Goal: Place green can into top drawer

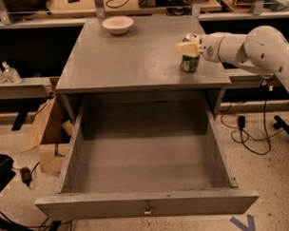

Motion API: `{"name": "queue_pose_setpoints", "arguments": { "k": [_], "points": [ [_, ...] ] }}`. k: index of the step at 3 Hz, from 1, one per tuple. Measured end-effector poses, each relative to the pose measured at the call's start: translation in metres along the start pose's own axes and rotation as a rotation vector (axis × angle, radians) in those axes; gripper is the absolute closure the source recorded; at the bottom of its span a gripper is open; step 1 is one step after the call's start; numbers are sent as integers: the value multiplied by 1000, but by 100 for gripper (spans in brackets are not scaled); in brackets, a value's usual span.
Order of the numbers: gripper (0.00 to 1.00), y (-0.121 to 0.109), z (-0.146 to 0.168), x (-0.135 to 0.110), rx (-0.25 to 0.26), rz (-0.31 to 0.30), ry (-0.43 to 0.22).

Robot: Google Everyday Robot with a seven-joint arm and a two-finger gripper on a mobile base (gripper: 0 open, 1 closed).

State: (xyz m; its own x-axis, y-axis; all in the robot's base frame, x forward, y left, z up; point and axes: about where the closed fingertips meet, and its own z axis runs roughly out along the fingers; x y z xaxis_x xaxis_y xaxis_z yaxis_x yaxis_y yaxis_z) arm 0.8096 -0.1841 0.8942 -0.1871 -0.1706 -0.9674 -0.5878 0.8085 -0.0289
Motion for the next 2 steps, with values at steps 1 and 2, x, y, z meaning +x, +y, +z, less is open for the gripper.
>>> {"name": "queue_pose_setpoints", "arguments": {
  "k": [1,2],
  "points": [
    [100,5,-2,-2,-5,-7,-2],
    [100,33,-14,-14,-33,-44,-13]
  ]
}}
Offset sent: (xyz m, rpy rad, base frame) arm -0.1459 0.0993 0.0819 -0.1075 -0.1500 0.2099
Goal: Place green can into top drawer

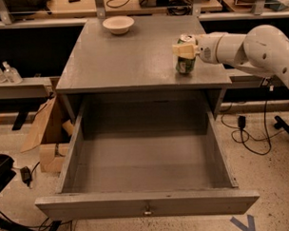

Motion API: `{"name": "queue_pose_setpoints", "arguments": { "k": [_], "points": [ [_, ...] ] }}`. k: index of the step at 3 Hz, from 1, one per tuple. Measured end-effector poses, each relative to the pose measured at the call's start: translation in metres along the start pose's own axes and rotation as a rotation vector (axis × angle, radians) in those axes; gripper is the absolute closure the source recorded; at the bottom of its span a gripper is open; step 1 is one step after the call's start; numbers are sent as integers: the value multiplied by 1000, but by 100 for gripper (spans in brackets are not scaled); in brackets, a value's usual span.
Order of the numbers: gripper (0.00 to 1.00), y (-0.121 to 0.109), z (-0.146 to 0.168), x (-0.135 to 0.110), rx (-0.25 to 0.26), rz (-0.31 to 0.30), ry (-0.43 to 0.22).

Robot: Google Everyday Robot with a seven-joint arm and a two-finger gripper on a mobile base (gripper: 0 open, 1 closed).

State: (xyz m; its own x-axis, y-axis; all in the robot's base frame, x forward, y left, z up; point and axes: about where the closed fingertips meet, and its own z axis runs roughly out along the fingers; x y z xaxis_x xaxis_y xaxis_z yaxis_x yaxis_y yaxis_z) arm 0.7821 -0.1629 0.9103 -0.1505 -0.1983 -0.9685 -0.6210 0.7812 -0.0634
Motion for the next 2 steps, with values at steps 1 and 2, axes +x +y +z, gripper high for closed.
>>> {"name": "queue_pose_setpoints", "arguments": {
  "k": [1,2],
  "points": [
    [100,63,-29,-27,-59,-79,-15],
    [100,110,-53,-40,-106,-124,-14]
  ]
}}
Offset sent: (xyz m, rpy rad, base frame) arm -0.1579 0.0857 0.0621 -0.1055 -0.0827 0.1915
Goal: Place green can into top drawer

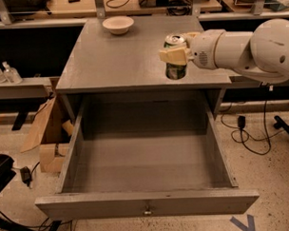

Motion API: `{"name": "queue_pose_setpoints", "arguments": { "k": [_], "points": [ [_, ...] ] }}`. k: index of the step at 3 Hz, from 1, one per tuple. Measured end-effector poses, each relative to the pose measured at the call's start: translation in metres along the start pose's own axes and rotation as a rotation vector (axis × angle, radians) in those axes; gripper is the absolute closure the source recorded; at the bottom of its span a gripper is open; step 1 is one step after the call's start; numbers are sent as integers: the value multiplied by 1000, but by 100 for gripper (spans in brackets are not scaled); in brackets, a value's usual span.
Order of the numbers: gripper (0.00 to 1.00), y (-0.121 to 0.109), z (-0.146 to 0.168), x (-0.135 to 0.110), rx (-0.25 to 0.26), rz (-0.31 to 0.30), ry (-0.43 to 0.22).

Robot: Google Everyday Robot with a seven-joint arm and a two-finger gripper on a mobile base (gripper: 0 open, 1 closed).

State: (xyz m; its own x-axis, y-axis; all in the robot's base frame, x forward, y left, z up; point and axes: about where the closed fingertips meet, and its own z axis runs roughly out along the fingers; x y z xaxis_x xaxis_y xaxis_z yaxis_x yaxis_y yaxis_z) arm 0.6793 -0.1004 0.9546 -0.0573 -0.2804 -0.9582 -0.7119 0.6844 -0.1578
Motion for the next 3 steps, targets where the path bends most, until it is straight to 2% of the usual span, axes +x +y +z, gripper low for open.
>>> {"name": "queue_pose_setpoints", "arguments": {
  "k": [1,2,3],
  "points": [
    [100,34,-8,4,-64,11,9],
    [100,69,4,35,-186,37,9],
    [100,107,24,88,-288,28,9]
  ]
}}
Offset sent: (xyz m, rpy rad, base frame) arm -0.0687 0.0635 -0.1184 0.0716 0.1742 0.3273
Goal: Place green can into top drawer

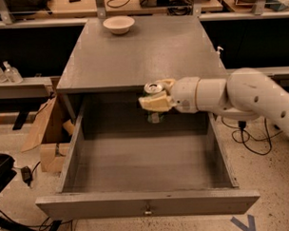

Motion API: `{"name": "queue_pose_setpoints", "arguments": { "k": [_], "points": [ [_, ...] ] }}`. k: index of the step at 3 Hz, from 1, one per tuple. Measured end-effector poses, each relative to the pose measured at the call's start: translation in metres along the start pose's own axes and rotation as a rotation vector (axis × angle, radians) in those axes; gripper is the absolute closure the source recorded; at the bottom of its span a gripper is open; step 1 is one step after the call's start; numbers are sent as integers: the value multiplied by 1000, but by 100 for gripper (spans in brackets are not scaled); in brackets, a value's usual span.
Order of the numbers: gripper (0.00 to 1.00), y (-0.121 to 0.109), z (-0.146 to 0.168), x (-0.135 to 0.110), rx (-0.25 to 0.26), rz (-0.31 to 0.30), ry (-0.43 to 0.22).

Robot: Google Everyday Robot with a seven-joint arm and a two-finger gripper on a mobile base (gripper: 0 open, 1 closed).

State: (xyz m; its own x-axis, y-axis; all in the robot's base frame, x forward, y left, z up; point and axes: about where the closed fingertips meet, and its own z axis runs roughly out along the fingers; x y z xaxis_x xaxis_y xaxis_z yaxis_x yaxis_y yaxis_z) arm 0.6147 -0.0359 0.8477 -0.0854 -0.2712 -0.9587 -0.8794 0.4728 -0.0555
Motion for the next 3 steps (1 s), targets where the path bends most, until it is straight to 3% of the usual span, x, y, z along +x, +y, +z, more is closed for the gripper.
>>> {"name": "queue_pose_setpoints", "arguments": {
  "k": [1,2,3],
  "points": [
    [100,20,28,49,-19,-36,-2],
    [100,12,49,83,32,-20,6],
    [100,11,49,83,33,-20,6]
  ]
}}
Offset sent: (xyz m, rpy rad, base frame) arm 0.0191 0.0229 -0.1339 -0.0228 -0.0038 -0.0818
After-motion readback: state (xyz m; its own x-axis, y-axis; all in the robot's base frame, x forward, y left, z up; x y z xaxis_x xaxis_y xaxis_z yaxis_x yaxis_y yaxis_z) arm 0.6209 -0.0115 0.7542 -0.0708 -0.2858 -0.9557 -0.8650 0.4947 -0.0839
